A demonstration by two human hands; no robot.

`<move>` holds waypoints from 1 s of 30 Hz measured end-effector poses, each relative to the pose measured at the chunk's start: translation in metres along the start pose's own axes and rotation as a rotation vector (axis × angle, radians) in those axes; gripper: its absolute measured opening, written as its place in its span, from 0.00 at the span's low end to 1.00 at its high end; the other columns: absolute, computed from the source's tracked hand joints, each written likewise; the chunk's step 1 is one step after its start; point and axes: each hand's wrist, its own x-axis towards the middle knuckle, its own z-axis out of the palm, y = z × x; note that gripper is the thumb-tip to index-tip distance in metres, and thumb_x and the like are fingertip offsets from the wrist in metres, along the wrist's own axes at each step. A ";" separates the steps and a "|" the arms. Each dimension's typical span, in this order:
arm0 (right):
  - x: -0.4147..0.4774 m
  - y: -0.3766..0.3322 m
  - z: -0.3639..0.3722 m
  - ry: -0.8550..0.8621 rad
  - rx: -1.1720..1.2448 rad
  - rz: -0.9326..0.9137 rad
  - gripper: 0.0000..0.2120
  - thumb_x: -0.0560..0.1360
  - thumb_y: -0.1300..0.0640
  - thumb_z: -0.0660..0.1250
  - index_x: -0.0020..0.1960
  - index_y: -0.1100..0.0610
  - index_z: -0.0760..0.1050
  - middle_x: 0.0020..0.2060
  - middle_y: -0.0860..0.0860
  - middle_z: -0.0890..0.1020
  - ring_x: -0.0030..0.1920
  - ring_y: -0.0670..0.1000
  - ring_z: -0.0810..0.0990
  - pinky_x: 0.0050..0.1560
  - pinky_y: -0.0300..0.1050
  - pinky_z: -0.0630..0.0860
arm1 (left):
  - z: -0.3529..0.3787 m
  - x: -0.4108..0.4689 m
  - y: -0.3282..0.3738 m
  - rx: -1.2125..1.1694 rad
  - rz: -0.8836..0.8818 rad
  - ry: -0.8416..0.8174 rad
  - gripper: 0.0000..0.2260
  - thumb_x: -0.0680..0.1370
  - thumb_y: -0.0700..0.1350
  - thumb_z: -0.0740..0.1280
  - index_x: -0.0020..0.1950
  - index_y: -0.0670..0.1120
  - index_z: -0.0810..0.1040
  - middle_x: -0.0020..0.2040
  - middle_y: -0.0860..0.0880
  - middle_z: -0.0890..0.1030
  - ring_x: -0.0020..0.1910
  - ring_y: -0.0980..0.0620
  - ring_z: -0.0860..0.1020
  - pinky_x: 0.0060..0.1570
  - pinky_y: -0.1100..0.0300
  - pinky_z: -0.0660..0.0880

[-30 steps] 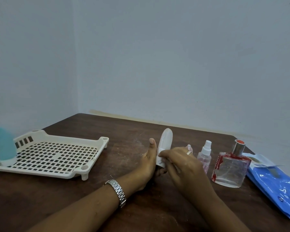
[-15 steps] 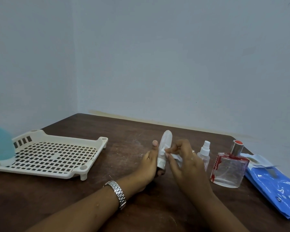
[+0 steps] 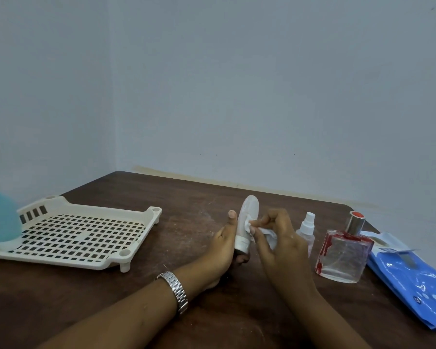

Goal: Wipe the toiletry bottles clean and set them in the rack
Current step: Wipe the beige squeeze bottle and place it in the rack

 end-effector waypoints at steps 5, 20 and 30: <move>-0.007 -0.003 0.002 -0.067 0.046 -0.048 0.19 0.72 0.64 0.70 0.44 0.42 0.65 0.39 0.41 0.78 0.46 0.39 0.80 0.39 0.31 0.76 | -0.007 0.002 0.004 -0.076 -0.040 0.037 0.30 0.77 0.65 0.47 0.45 0.43 0.77 0.23 0.50 0.75 0.21 0.57 0.70 0.22 0.67 0.66; -0.005 -0.004 0.003 -0.019 0.052 -0.029 0.22 0.71 0.66 0.71 0.44 0.42 0.65 0.38 0.39 0.77 0.44 0.37 0.78 0.38 0.27 0.73 | -0.009 -0.002 0.006 -0.091 -0.002 -0.130 0.30 0.68 0.70 0.49 0.39 0.45 0.73 0.22 0.51 0.71 0.19 0.58 0.66 0.19 0.68 0.61; -0.002 -0.008 -0.002 0.000 0.025 -0.083 0.16 0.72 0.64 0.69 0.46 0.46 0.67 0.39 0.37 0.75 0.45 0.37 0.77 0.37 0.27 0.73 | -0.015 0.000 0.005 -0.119 0.016 -0.411 0.27 0.69 0.69 0.58 0.49 0.46 0.73 0.29 0.50 0.72 0.23 0.58 0.63 0.23 0.68 0.62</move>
